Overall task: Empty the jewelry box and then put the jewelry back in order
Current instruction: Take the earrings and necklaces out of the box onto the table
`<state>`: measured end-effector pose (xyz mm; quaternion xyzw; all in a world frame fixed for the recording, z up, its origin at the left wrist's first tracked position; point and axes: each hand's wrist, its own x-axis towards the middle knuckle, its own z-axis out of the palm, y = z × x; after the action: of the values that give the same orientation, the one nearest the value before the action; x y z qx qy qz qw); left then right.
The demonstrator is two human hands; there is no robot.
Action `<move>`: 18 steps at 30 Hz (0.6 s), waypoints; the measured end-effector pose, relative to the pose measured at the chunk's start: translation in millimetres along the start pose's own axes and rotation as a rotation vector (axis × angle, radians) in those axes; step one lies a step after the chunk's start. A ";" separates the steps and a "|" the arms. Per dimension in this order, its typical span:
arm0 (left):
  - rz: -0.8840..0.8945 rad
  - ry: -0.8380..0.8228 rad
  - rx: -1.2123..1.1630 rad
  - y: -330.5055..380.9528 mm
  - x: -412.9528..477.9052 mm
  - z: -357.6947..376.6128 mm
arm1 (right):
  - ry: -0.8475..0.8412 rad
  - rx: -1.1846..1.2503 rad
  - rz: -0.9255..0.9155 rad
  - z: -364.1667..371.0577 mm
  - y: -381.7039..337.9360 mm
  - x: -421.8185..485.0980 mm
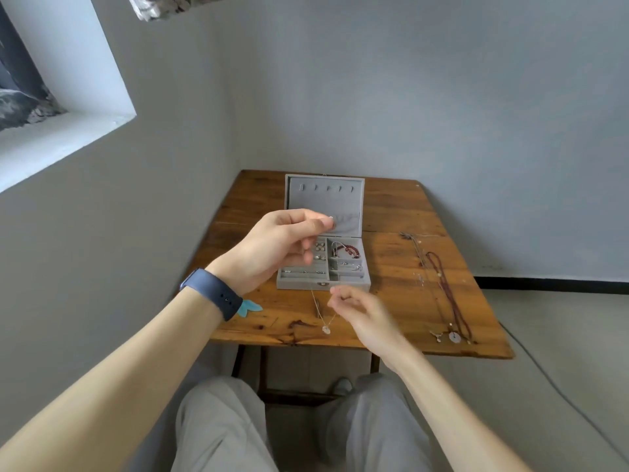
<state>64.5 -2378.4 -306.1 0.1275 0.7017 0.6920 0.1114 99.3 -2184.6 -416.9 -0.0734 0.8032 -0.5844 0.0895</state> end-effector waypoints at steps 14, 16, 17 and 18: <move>-0.049 0.176 -0.042 -6.3 24.0 -6.4 | -0.055 0.729 0.219 13.1 48.3 -40.4; -0.070 0.198 -0.047 -9.9 29.6 -9.4 | -0.060 0.806 0.229 11.0 52.1 -43.5; -0.076 0.203 -0.042 -11.7 31.7 -10.3 | -0.063 0.829 0.230 10.0 53.2 -44.8; -0.080 0.204 -0.034 -13.2 33.5 -10.8 | -0.068 0.841 0.230 8.9 53.5 -46.1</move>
<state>29.0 -2377.6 -318.4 0.0265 0.7021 0.7082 0.0690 145.5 -2166.2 -467.9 0.0402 0.4950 -0.8440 0.2024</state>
